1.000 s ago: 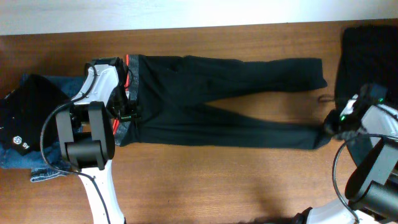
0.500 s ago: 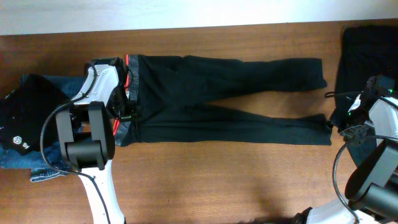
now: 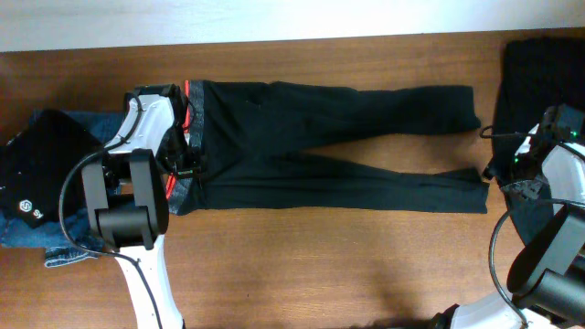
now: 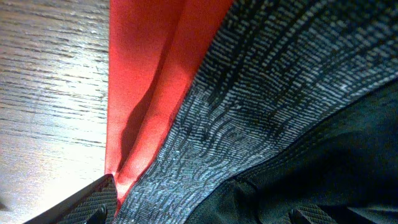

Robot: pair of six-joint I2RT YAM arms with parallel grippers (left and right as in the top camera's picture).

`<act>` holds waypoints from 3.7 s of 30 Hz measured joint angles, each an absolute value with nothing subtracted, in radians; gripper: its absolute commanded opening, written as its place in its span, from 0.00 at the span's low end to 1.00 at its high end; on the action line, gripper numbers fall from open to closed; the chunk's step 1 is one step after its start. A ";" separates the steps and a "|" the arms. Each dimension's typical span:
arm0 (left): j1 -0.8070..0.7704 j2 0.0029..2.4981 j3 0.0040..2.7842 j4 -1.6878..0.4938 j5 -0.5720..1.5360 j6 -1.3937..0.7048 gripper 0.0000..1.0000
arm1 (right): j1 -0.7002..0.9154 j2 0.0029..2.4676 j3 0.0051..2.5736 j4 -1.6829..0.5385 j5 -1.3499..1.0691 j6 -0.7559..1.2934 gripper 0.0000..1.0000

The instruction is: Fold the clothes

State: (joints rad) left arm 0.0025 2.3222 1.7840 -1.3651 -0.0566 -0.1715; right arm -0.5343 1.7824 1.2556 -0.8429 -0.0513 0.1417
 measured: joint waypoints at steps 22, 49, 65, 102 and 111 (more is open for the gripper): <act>0.002 2.322 1.784 -1.365 -0.056 -0.171 0.83 | -0.534 1.940 1.255 -0.670 -0.187 0.044 0.49; 0.002 2.322 1.784 -1.365 -0.056 -0.171 0.83 | -0.494 1.981 1.257 -0.619 -0.202 -0.028 0.19; 0.002 2.322 1.784 -1.365 -0.056 -0.171 0.83 | -0.509 1.979 1.314 -0.728 -0.142 0.055 0.04; 0.002 2.322 1.784 -1.365 -0.056 -0.171 0.83 | -0.570 1.917 1.308 -0.899 -0.146 0.086 0.63; 0.002 2.322 1.784 -1.365 -0.056 -0.171 0.83 | -0.561 1.914 1.185 -0.722 -0.209 0.062 0.44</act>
State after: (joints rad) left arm 0.0025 2.3222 1.7840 -1.3651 -0.0563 -0.1715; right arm -0.5610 1.9141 1.1847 -0.7216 -0.2092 0.0624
